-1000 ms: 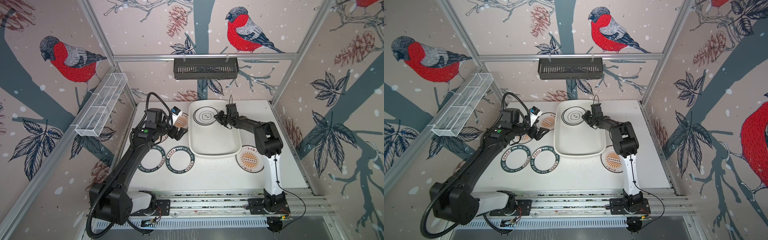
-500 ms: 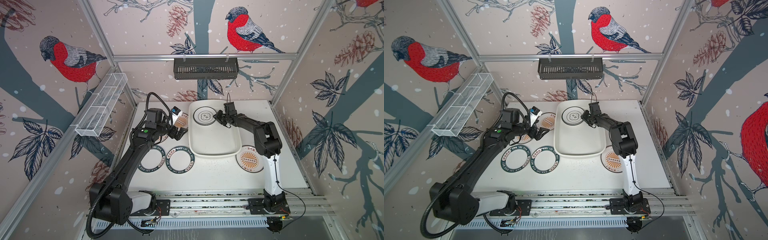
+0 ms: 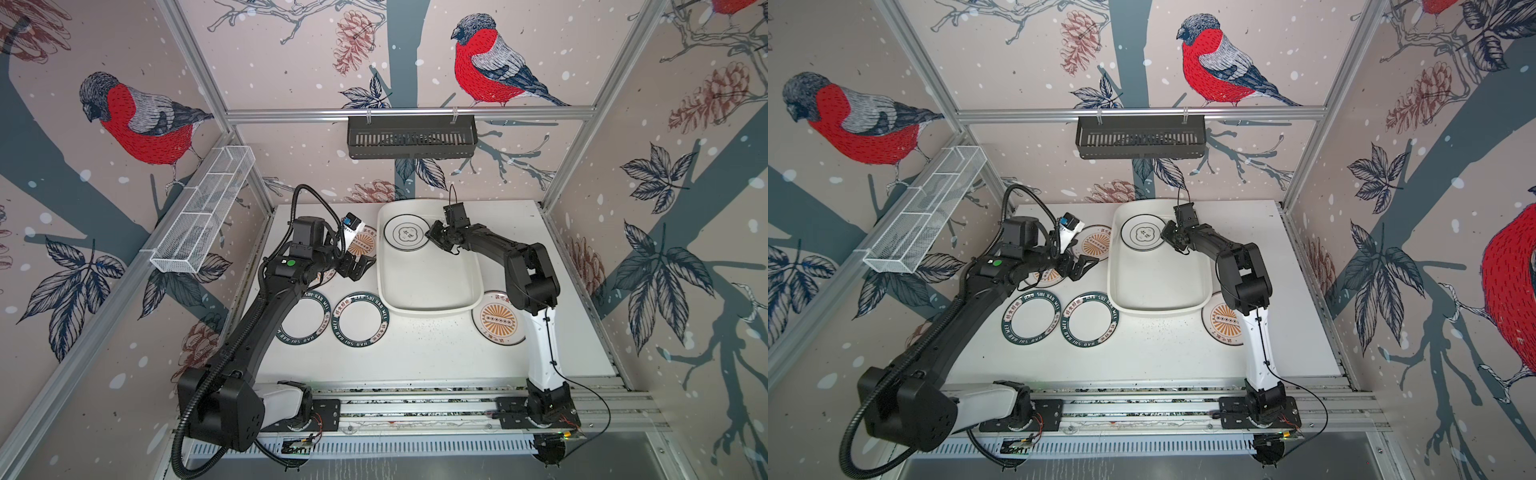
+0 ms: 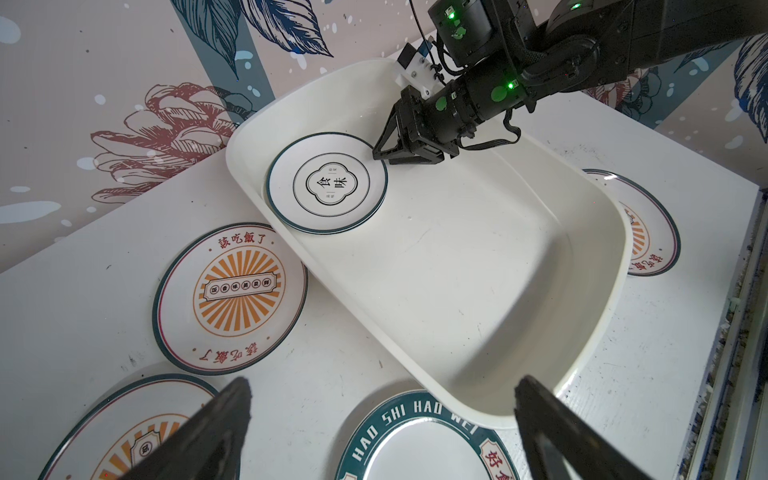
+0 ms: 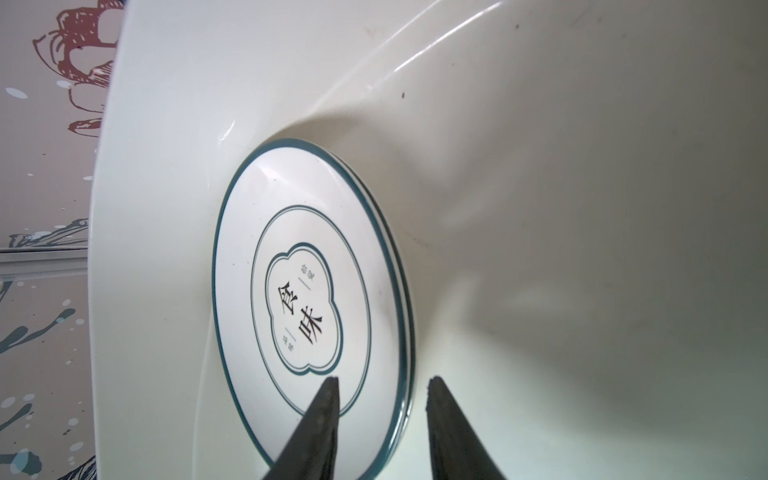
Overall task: Place the plates into the plastic bin on the countertop
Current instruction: 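Withdraw the right gripper toward the orange sunburst plate nearer the robot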
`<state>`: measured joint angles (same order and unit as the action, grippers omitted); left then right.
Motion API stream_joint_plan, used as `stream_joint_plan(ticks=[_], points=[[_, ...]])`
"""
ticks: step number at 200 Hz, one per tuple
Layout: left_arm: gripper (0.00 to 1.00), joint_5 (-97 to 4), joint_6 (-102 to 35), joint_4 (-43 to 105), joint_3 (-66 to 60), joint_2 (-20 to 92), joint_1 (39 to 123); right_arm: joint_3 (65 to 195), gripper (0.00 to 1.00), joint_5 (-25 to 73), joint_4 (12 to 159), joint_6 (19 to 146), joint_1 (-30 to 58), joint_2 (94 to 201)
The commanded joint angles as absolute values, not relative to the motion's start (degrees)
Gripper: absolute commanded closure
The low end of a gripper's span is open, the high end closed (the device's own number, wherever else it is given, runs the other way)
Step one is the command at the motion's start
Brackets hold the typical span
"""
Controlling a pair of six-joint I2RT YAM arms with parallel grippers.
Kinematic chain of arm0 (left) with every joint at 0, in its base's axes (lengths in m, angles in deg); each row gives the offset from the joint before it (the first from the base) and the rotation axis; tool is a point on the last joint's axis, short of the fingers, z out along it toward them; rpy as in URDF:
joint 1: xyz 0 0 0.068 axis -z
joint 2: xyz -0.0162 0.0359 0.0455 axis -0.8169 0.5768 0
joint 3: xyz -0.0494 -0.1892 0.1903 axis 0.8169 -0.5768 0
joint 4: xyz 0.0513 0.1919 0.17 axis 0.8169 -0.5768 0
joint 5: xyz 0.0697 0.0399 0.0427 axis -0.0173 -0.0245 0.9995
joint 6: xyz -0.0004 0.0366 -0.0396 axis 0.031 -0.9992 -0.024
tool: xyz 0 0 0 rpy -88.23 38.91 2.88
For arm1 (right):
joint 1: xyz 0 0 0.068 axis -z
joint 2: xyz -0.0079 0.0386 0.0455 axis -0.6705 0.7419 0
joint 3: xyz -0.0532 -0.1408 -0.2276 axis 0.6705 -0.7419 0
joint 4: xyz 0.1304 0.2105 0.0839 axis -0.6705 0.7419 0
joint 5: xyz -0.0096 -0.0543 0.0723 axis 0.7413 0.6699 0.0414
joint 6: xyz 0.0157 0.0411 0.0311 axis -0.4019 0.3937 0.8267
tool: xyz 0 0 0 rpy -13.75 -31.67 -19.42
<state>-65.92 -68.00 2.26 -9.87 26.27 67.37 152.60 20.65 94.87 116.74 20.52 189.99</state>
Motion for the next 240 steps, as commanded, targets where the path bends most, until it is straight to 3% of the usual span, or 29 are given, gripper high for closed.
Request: stream_joint_plan(ticks=[1,46,128,195,240], points=[[0.02,-67.1,-69.0,2.5,-9.4,25.7,67.5,152.0,0.63,21.7,95.4,115.3,20.4,187.1],[0.02,-67.4,-70.4,0.8,-8.4,25.5,67.5,144.1,0.63,26.5,96.2,111.3,20.3,173.3],[0.02,-69.3,-71.4,-1.2,-7.7,25.9,67.5,111.1,0.6,35.7,109.5,106.9,23.8,130.0],[0.02,-72.0,-69.7,-1.2,-8.4,27.2,68.1,89.4,0.59,26.7,121.6,119.9,25.5,102.2],[0.02,-71.9,-69.7,-1.4,-8.7,26.9,68.8,79.5,0.59,19.8,123.5,124.1,25.3,98.1]])
